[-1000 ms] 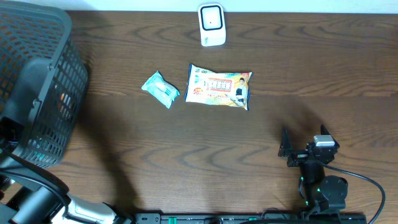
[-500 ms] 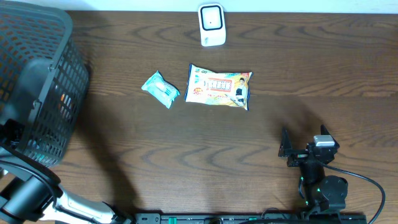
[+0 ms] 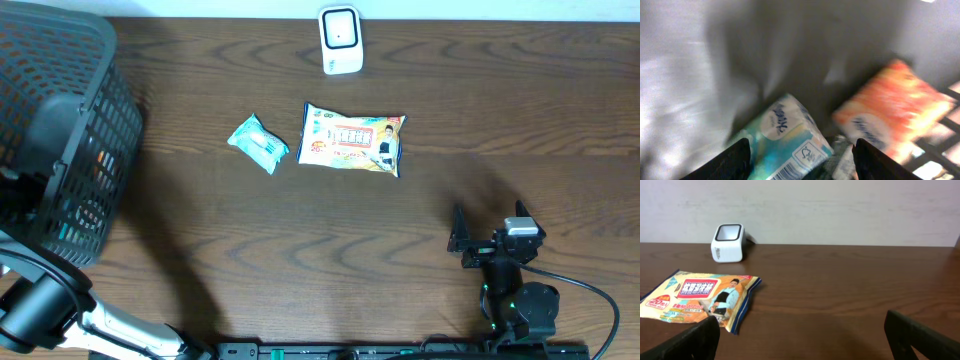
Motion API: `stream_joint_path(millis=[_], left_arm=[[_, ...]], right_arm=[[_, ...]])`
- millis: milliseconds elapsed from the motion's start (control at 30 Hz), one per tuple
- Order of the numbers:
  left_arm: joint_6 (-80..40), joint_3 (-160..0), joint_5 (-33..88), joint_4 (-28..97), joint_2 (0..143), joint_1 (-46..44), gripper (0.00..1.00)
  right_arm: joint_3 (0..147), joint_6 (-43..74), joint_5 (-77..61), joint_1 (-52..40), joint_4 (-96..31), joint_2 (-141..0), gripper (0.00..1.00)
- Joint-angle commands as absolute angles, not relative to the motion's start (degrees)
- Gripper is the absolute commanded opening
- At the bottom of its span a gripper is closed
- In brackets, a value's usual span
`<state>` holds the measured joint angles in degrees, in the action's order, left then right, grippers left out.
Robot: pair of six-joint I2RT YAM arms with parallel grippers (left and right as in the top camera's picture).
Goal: Scan the item barcode
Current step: 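Reach into the basket and grasp the white-blue tissue pack with left gripper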
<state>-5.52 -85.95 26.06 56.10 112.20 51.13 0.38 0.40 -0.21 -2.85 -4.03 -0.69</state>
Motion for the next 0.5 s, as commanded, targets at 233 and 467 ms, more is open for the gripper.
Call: stream_joint_path(millis=[233, 467], left_arm=[[-4.58, -85.38, 5.28, 57.34, 112.33, 50.02, 0.65], [-4.99, -85.38, 2.94, 55.79, 112.33, 50.06, 0.77]], right_arm=[[0.32, 0.19, -0.14, -2.66, -4.29, -0.38, 0.99], [0.32, 0.19, -0.14, -2.66, -4.29, -0.38, 0.99]])
